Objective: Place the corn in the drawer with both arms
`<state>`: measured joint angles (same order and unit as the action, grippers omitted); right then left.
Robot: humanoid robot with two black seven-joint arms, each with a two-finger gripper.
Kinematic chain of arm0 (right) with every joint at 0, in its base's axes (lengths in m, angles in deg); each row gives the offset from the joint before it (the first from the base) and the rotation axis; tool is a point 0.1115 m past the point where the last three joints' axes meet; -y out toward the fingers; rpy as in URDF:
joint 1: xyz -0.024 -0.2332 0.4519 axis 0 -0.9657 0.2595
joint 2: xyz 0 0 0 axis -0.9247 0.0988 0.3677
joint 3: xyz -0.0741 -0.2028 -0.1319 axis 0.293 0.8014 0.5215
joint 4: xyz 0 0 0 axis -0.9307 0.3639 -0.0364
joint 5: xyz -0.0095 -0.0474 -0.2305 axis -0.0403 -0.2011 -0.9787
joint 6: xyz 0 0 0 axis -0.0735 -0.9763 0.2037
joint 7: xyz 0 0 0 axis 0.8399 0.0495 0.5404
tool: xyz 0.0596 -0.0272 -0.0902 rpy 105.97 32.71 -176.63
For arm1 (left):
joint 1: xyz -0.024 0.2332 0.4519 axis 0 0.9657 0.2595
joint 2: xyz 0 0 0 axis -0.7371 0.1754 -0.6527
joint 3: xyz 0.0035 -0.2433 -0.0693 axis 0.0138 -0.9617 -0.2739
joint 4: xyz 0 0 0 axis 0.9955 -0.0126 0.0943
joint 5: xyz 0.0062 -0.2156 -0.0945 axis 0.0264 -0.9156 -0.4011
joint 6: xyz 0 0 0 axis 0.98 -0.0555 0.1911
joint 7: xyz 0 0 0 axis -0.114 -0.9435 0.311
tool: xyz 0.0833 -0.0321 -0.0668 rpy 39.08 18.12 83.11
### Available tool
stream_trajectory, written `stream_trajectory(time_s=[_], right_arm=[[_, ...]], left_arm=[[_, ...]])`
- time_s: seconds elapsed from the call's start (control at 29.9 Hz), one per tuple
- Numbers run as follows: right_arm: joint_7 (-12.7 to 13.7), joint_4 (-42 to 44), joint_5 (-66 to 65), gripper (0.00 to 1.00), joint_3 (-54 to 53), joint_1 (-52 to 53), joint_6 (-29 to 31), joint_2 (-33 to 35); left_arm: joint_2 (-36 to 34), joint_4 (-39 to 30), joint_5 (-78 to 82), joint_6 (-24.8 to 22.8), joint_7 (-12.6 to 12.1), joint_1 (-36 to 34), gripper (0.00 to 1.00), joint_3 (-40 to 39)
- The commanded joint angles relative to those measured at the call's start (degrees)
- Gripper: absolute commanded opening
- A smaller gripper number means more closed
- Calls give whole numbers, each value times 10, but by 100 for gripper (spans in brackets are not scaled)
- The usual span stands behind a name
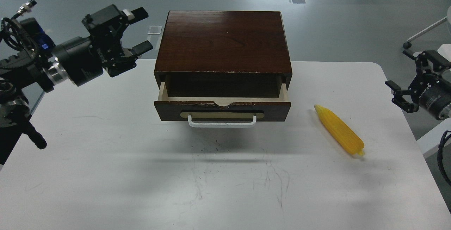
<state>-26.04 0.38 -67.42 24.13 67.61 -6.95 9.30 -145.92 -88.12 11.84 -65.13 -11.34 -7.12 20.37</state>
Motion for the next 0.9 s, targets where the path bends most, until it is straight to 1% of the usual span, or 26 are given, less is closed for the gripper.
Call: stream_trajectory(time_s=[0.0,0.07,0.13,0.2,0.27,0.37,0.4,0.47,0.5,0.53,0.57,0.63,0.74,0.87], right_arm=[[0,-2,-62,100,1,11,0,7],[0,-3,-97,100,1,20,0,15],[0,-4,-179,100,1,41,0,29],[0,-5,-241,100,1,56,0,35],[0,-7,-282,100,1,64,0,37],[0,-21,-411,100,1,87,0,47],[0,-31,-470,100,1,93,0,47],[0,-45,-532,100,1,95,0,46],[0,-62,-593,100,2,94,0,46],[0,-70,-621,100,6,94,0,46],[0,-86,-675,100,9,93,-14,45],[0,-95,-755,100,14,87,-62,40],[0,-91,-791,100,23,87,-78,37],[0,-80,-806,100,67,93,-101,7]], left_arm=[[20,53,-37,-16,0,63,99,-57],[29,63,-43,-27,0,84,99,-78],[48,79,-56,-43,0,128,99,-119],[63,87,-56,-54,0,157,99,-149],[71,92,-56,-60,0,171,99,-162],[84,96,-53,-64,0,190,99,-175],[87,96,-51,-64,0,192,99,-175],[88,96,-48,-64,0,192,99,-175],[90,96,-47,-64,0,192,99,-175],[92,96,-47,-64,0,192,99,-176],[94,96,-47,-64,0,192,99,-177],[96,95,-46,-64,0,192,99,-179],[99,94,-46,-64,0,192,99,-179],[101,94,-45,-64,0,192,99,-179]])
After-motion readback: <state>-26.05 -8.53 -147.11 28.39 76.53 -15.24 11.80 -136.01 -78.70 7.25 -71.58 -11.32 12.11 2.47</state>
